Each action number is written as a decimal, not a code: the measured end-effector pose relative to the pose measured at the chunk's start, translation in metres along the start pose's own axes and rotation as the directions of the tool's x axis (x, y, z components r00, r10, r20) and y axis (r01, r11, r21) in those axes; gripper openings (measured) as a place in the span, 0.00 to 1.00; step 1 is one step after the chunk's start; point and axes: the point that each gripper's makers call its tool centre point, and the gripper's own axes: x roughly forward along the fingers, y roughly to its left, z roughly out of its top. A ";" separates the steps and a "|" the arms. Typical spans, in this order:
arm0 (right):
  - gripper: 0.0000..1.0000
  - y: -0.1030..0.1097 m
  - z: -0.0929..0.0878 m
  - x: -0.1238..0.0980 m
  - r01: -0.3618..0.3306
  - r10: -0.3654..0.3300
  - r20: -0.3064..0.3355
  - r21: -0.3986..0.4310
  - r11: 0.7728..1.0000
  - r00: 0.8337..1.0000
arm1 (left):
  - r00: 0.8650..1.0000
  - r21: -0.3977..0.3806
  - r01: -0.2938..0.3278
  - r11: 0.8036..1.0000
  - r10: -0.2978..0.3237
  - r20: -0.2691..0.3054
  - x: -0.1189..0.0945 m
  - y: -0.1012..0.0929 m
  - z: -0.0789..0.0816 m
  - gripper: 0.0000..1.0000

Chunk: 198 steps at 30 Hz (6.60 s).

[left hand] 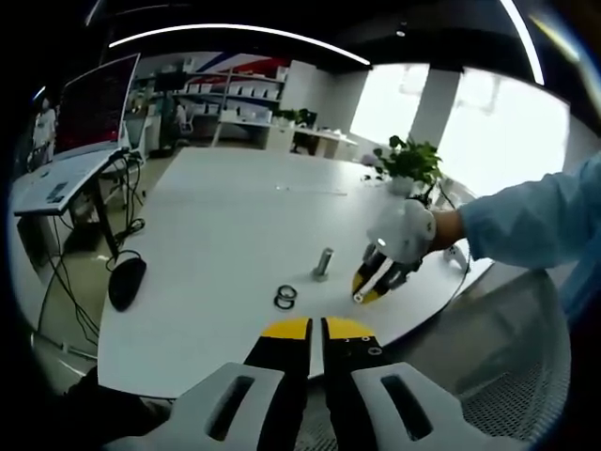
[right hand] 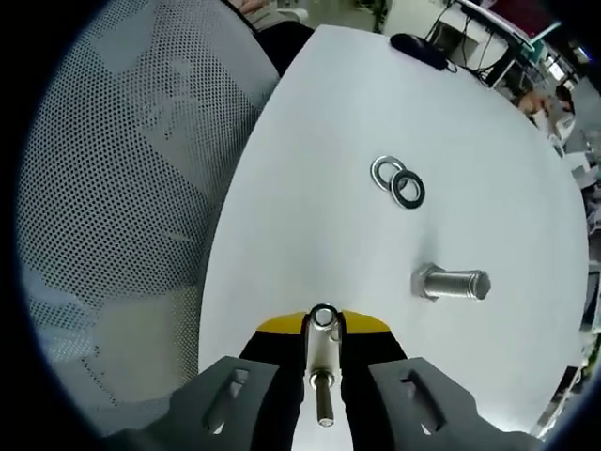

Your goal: Place the washer onto the threaded stud by aligning its center hole with the stud, sliding it down to the base, and recovering from edge contact or off-axis alignment until the washer reaches the visible bottom stop.

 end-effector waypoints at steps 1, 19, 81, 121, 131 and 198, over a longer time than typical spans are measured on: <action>0.13 0.000 -0.001 -0.001 -0.002 0.002 0.000 0.002 1.000 1.000 | 1.000 0.000 0.000 1.000 0.000 0.000 0.000 0.000 0.000 0.02; 0.13 -0.006 -0.009 -0.053 0.041 -0.045 0.040 0.102 0.994 0.998 | 1.000 0.001 0.001 1.000 -0.001 -0.002 0.000 -0.001 0.000 0.02; 0.14 -0.001 -0.053 -0.030 0.040 -0.035 -0.034 0.160 0.986 0.999 | 1.000 -0.005 -0.006 1.000 0.006 -0.012 0.000 0.000 -0.002 0.02; 0.30 0.000 -0.053 -0.015 0.052 -0.046 -0.049 0.130 0.990 0.998 | 1.000 -0.002 -0.016 1.000 0.016 -0.005 0.000 0.002 -0.001 0.02; 0.30 -0.007 -0.038 -0.029 0.073 -0.073 -0.007 0.128 0.989 0.997 | 1.000 0.002 -0.011 1.000 0.011 -0.011 0.000 0.001 -0.002 0.02; 0.17 -0.015 -0.026 0.015 0.039 -0.030 -0.068 0.144 0.989 0.997 | 1.000 -0.001 -0.013 1.000 0.013 -0.001 0.000 0.002 0.000 0.01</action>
